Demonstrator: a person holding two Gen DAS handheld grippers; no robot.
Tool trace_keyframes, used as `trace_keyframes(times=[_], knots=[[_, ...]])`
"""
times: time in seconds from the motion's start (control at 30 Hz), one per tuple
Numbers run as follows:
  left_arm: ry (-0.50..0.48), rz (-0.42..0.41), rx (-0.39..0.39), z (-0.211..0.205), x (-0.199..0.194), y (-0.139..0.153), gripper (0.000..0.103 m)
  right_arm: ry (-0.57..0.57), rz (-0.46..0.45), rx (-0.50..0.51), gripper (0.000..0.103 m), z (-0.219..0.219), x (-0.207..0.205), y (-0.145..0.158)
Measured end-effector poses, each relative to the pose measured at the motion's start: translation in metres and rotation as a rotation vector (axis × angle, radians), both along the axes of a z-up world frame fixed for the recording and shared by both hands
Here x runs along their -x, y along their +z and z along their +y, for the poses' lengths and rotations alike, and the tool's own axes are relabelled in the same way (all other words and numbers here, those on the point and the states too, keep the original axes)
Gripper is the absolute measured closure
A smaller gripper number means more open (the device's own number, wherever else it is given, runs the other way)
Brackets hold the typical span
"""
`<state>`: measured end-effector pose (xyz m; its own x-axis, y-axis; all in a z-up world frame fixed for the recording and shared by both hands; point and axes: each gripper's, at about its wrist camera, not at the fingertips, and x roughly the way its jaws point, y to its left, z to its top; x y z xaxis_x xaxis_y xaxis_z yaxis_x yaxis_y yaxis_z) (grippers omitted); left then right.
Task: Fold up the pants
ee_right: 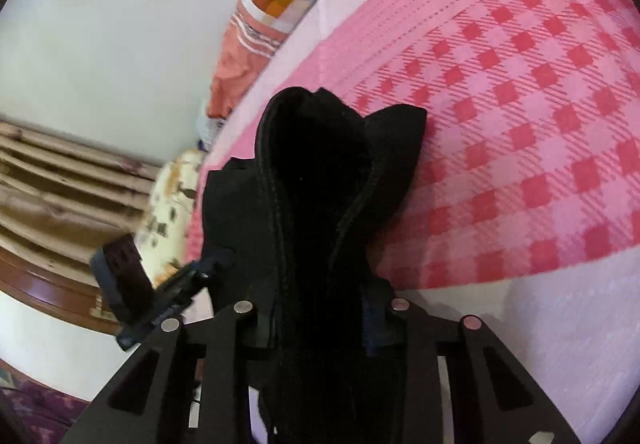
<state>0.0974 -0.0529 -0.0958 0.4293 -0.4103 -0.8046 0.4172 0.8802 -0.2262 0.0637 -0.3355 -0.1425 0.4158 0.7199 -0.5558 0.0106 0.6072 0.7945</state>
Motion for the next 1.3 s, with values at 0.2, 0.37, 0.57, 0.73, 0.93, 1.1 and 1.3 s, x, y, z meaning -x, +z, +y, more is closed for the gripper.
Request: trace_keyframes(times=[0.2, 0.37, 0.57, 0.73, 0.93, 1.1, 1.3], knots=[[0.020, -0.047, -0.011, 0.004, 0.006, 0.016, 0.085, 0.005, -0.020, -0.069, 0.075, 0.017, -0.004, 0.017], [0.065, -0.095, -0.025, 0.027, 0.010, 0.030, 0.085, 0.033, -0.036, -0.098, 0.075, 0.042, -0.015, 0.025], [0.128, -0.131, -0.036, 0.056, 0.006, 0.042, 0.085, 0.078, -0.062, -0.115, 0.075, 0.083, -0.035, 0.034], [0.185, -0.153, -0.042, 0.091, -0.001, 0.051, 0.085, 0.124, -0.076, -0.117, 0.075, 0.119, -0.058, 0.043], [0.249, -0.182, -0.061, 0.135, -0.018, 0.058, 0.085, 0.177, -0.084, -0.132, 0.075, 0.166, -0.089, 0.047], [0.297, -0.199, -0.079, 0.166, -0.036, 0.059, 0.085, 0.214, -0.087, -0.140, 0.075, 0.201, -0.117, 0.046], [0.351, -0.218, -0.092, 0.206, -0.060, 0.059, 0.085, 0.249, -0.095, -0.139, 0.075, 0.239, -0.150, 0.046]])
